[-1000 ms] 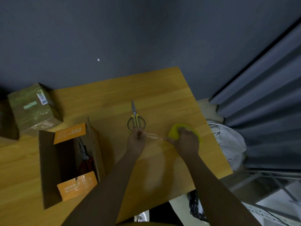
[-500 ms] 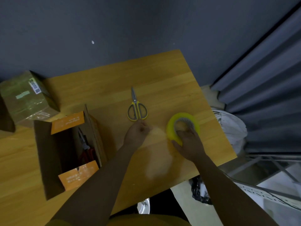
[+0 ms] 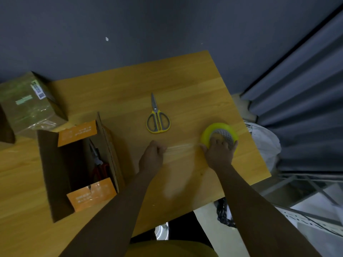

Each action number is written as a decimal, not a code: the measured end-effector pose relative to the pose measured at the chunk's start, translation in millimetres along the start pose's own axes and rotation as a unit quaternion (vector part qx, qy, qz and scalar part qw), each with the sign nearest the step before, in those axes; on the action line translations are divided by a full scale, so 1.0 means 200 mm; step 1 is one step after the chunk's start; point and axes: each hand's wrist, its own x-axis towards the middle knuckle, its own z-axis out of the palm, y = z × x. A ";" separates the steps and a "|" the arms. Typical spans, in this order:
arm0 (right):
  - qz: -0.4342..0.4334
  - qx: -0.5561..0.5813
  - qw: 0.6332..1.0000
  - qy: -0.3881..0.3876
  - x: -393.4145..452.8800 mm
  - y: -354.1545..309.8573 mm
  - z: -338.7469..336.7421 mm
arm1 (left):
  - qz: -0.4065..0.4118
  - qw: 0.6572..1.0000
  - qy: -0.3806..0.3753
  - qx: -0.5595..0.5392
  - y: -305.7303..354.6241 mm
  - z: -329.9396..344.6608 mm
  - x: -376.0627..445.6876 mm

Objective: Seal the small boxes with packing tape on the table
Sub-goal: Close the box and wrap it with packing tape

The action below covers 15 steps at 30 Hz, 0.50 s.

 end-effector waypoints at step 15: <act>-0.195 0.100 0.974 -0.048 0.35 -0.78 -0.37 | 0.037 0.998 -0.025 0.046 -0.03 -0.03 0.01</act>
